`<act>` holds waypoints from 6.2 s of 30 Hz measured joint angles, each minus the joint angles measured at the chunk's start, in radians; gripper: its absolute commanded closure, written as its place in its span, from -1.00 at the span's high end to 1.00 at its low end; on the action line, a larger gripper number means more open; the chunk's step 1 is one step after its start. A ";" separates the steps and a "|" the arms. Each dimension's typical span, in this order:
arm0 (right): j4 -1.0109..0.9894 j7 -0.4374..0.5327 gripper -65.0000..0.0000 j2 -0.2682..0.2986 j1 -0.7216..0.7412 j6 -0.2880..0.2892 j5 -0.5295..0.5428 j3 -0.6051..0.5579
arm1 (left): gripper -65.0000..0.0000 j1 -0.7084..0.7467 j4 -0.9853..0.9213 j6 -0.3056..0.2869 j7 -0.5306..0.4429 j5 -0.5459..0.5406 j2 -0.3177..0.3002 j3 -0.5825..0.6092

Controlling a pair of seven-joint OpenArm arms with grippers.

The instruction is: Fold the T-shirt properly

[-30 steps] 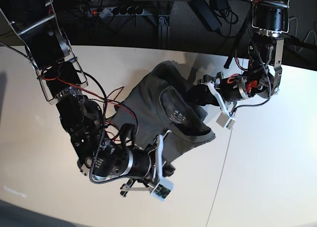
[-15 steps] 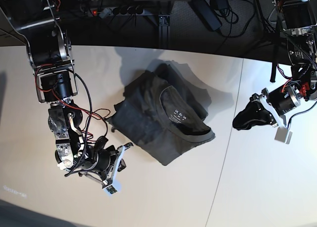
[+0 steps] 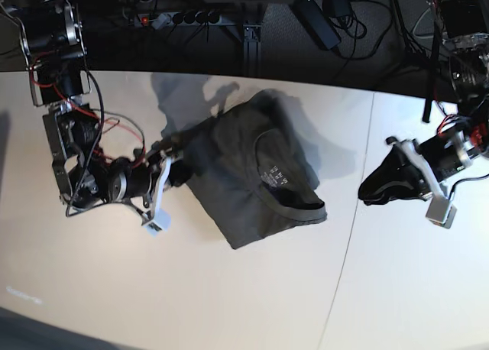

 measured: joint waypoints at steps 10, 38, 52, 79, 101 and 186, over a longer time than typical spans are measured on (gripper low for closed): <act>0.211 -0.027 -1.00 0.006 -0.180 0.011 0.135 0.046 | -0.68 0.008 0.002 0.000 0.033 -0.079 -0.030 0.028; -0.377 0.257 -1.00 -0.228 0.400 0.015 -0.314 -0.282 | -0.88 0.118 -0.033 -0.001 -0.185 0.351 0.021 0.428; -0.154 0.051 -1.00 0.061 0.248 0.016 0.102 -0.386 | -0.88 -0.147 -0.442 -0.013 -0.422 0.513 -0.016 0.449; 0.237 0.040 -1.00 0.013 -0.285 0.017 0.088 -0.167 | -0.88 -0.420 -0.481 -0.015 -0.489 0.619 0.099 0.681; 0.102 0.121 -1.00 0.085 -0.106 0.017 0.042 0.109 | -1.00 -0.218 -0.401 -0.015 -0.239 0.403 -0.087 0.407; -0.961 0.127 -1.00 -0.023 -0.572 -0.061 -0.257 0.087 | -1.00 0.062 -1.424 0.274 -0.457 0.831 0.119 0.868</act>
